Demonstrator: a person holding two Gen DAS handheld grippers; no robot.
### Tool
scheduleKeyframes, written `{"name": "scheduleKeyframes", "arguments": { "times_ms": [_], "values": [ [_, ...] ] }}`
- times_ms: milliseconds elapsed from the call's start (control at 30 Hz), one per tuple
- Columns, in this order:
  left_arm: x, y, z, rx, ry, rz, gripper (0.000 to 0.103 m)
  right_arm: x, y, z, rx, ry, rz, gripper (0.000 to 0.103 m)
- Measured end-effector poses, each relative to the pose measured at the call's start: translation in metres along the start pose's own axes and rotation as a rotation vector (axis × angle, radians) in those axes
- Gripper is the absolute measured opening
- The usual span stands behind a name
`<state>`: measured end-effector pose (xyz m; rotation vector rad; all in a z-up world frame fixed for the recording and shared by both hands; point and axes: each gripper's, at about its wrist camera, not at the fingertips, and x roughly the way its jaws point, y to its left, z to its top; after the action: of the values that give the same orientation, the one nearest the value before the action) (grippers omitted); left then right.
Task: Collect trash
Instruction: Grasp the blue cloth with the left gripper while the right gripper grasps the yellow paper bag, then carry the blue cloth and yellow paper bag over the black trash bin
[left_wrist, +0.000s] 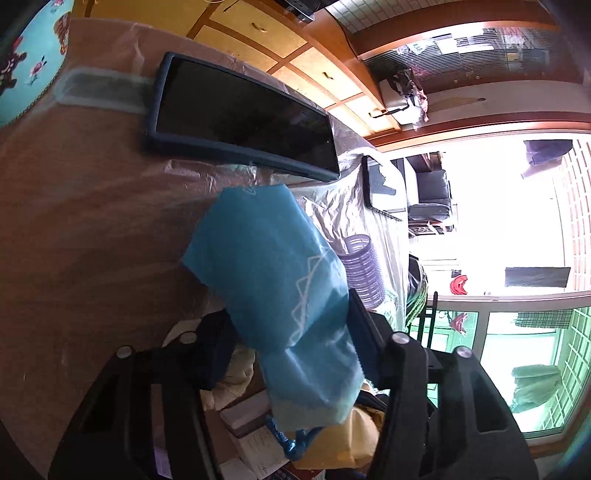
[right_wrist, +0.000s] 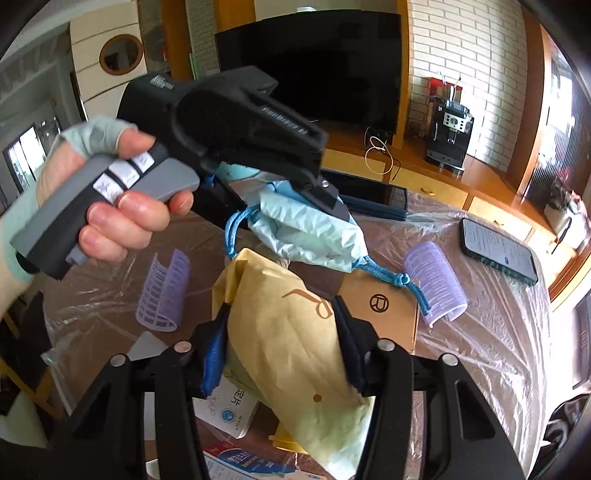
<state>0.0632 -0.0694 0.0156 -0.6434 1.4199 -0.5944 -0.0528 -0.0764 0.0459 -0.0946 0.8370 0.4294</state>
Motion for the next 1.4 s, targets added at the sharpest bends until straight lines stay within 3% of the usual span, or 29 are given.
{"name": "scheduleKeyframes", "arguments": {
  "times_ms": [167, 500, 733, 1033, 1400],
  "values": [
    [-0.005, 0.0, -0.003, -0.001, -0.016, -0.048, 0.048, -0.007, -0.003, -0.002, 0.029, -0.018, 0.013, 0.048],
    [-0.039, -0.01, -0.015, 0.08, -0.136, -0.087, 0.048, -0.023, -0.01, 0.002, 0.086, -0.071, 0.031, 0.046],
    [-0.074, -0.019, -0.042, 0.174, -0.267, -0.023, 0.048, -0.033, -0.011, 0.004, 0.103, -0.107, 0.022, 0.045],
    [-0.103, -0.029, -0.1, 0.341, -0.43, 0.077, 0.048, -0.065, -0.001, -0.002, 0.107, -0.172, -0.033, 0.045],
    [-0.111, -0.034, -0.182, 0.535, -0.541, 0.227, 0.048, -0.12, 0.022, -0.031, 0.084, -0.245, -0.041, 0.045]
  ]
}}
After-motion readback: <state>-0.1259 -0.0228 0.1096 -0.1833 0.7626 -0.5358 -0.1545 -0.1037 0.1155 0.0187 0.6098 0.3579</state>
